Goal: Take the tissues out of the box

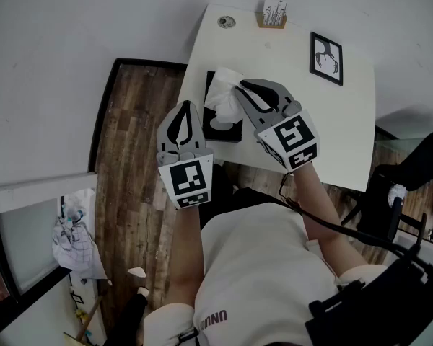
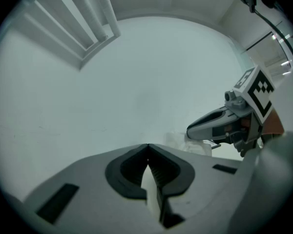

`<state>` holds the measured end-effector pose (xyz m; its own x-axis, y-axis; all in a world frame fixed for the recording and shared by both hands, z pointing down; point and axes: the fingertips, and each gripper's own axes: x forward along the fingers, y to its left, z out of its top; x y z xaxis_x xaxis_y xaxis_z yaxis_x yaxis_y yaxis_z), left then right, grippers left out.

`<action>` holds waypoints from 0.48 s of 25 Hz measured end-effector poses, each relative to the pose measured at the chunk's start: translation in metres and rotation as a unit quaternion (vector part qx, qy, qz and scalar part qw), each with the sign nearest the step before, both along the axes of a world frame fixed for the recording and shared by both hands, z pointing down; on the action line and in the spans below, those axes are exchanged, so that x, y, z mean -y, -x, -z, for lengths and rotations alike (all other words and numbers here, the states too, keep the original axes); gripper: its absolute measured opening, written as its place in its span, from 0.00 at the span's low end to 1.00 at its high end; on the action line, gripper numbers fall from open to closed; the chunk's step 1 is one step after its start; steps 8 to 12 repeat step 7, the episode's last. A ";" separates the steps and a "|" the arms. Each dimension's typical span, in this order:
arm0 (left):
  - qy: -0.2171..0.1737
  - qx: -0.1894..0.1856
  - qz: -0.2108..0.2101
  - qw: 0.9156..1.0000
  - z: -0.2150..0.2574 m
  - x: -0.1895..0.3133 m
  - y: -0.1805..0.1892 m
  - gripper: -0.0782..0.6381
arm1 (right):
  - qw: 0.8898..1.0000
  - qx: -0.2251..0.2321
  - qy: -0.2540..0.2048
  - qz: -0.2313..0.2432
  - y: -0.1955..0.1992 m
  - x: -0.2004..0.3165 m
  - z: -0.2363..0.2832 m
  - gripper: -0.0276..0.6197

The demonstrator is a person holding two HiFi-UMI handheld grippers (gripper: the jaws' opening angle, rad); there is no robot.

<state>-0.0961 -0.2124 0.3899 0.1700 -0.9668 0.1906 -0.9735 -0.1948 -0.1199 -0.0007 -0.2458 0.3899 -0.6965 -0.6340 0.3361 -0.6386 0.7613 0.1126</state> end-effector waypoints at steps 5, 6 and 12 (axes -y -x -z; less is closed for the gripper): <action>0.003 -0.001 0.001 1.000 -0.003 -0.001 0.001 0.13 | 1.000 -0.004 0.003 0.002 0.000 -0.001 -0.003 0.14; 0.003 -0.002 0.001 1.000 -0.003 -0.001 0.001 0.13 | 1.000 -0.004 0.004 0.002 0.001 -0.001 -0.003 0.14; 0.003 -0.002 0.002 1.000 -0.003 -0.001 0.001 0.13 | 1.000 -0.004 0.004 0.001 0.001 -0.001 -0.003 0.14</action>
